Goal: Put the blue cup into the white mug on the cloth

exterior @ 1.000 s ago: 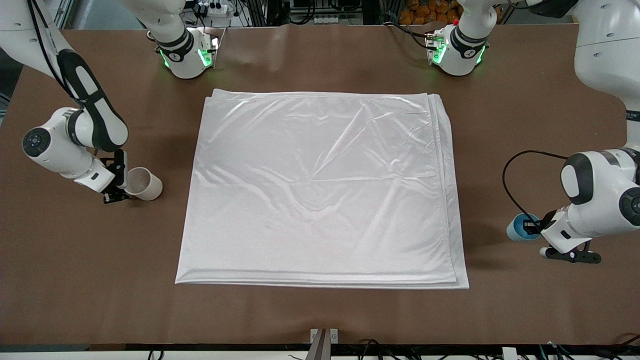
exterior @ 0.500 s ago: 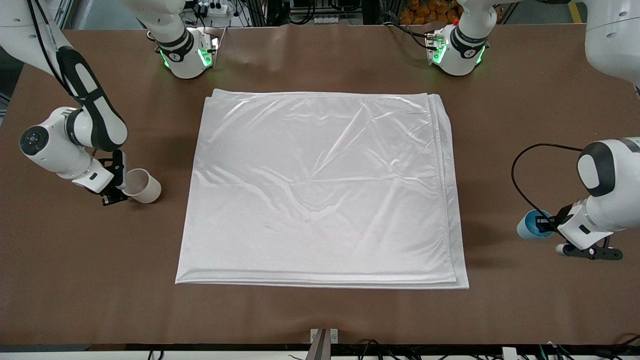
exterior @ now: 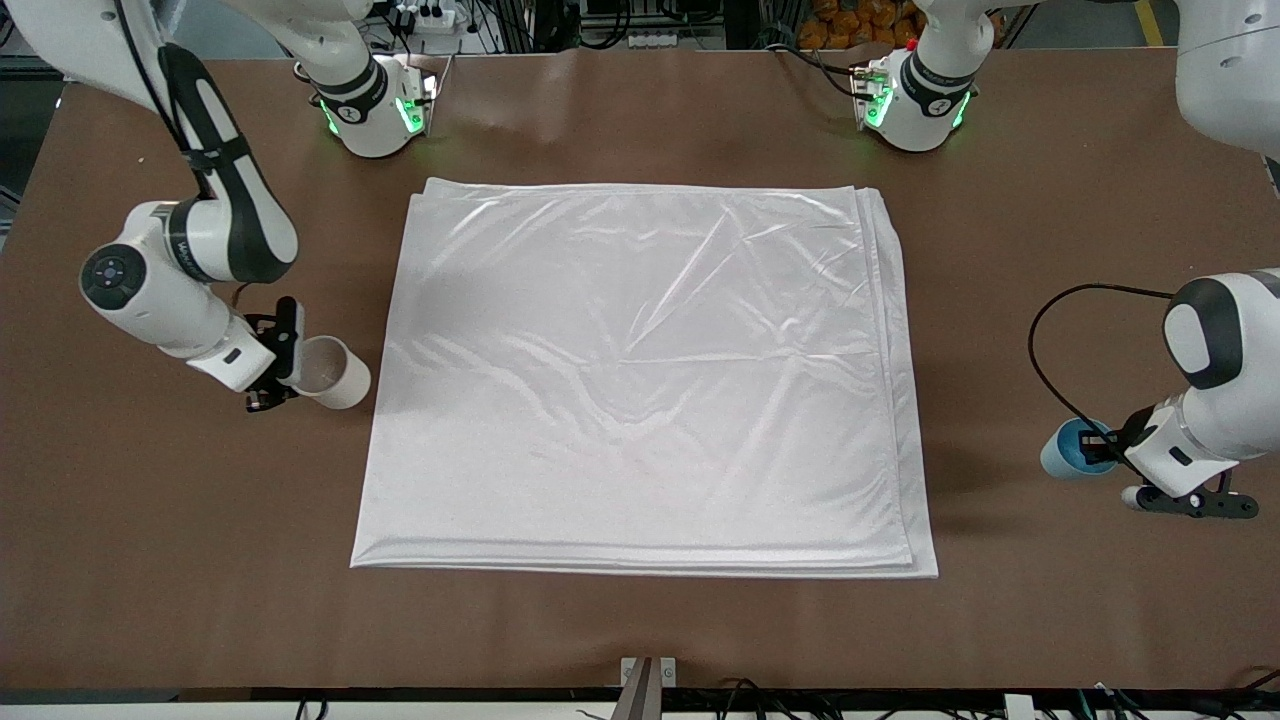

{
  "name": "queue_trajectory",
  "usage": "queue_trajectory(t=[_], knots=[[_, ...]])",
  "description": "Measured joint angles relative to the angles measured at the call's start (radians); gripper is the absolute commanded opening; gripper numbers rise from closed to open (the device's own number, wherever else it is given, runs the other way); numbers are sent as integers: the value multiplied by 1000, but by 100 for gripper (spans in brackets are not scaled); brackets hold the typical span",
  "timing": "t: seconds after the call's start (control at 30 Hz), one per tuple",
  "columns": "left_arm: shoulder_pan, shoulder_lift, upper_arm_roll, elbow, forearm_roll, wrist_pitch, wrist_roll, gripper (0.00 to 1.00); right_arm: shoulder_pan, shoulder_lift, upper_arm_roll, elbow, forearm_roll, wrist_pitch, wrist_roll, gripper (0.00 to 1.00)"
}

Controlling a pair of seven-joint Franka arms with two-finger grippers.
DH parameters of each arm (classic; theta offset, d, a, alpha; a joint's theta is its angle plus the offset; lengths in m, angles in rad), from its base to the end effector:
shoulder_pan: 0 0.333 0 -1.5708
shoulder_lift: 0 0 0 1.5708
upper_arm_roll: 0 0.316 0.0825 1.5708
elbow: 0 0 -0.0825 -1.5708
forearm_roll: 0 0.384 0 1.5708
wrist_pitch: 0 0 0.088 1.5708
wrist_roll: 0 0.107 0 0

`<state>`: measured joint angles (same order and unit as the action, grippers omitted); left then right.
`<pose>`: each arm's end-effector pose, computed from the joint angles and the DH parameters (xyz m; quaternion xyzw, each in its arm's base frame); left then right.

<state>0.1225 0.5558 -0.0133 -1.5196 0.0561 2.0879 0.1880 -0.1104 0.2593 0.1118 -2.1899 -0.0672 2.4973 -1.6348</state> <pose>0.6976 0.0807 0.3387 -0.9984 0.0521 -0.0031 0.0217 0.5625 0.0008 0.2726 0.6656 0.7459 0.0124 0.0229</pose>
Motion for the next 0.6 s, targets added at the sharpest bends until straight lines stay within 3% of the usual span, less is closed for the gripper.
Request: queue_trajectory(t=[0.6], knots=[[-28, -17, -55, 0, -1, -24, -132, 0, 451, 17, 2, 88, -1, -89, 690, 0]])
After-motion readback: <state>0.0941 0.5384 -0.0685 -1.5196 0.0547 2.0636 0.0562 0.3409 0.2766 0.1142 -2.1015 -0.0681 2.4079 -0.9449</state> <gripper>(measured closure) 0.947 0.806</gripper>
